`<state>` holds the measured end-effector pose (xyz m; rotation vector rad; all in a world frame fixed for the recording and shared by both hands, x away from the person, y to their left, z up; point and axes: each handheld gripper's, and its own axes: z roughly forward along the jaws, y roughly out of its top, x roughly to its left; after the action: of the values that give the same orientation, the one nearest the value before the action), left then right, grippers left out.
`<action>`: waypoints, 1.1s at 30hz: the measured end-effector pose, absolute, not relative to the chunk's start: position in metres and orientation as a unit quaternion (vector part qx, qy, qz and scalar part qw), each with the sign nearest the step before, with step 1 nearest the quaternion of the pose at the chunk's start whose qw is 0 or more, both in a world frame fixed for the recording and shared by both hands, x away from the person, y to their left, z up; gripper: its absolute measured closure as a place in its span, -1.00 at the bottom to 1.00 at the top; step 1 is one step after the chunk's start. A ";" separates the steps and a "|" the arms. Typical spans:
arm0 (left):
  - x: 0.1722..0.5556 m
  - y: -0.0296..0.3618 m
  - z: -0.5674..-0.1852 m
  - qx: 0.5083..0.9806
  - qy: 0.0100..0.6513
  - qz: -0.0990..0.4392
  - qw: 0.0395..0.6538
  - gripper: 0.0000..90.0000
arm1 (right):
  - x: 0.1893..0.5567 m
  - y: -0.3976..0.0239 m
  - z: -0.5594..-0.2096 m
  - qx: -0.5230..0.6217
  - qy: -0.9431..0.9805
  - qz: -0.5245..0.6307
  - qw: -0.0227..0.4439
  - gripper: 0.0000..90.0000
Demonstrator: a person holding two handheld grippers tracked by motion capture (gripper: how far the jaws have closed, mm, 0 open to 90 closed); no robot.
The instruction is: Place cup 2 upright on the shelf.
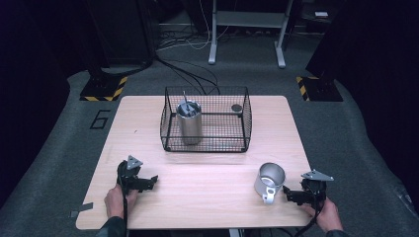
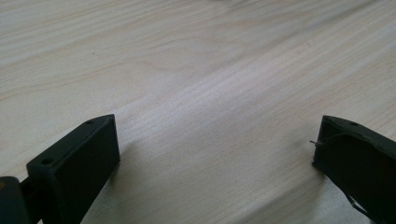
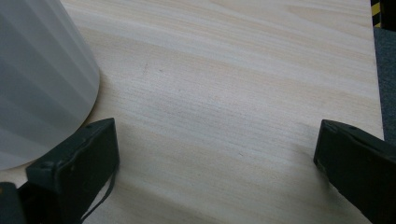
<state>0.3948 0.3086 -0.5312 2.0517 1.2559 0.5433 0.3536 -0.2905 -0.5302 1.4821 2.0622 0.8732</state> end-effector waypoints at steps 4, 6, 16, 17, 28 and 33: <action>0.395 0.309 -0.531 0.785 0.481 0.207 0.331 -1.00 | 0.354 -0.291 -0.530 0.536 0.748 0.318 0.226 -1.00; 0.395 0.309 -0.531 0.785 0.481 0.207 0.331 -1.00 | 0.354 -0.292 -0.530 0.533 0.750 0.318 0.227 -1.00; 0.395 0.309 -0.531 0.785 0.481 0.206 0.331 -1.00 | 0.348 -0.294 -0.524 0.553 0.753 0.289 0.209 -1.00; 0.395 0.309 -0.531 0.785 0.481 0.206 0.331 -1.00 | 0.347 -0.294 -0.524 0.555 0.752 0.288 0.209 -0.99; 0.395 0.309 -0.531 0.785 0.481 0.206 0.331 -1.00 | 0.334 -0.294 -0.491 0.568 0.733 0.335 0.166 -0.92; 0.395 0.309 -0.531 0.785 0.481 0.206 0.331 -1.00 | 0.328 -0.288 -0.475 0.561 0.734 0.350 0.153 -0.93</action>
<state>0.3950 0.3087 -0.5312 2.0528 1.2567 0.5393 0.3278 -0.2875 -0.4751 1.6094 2.1056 1.0049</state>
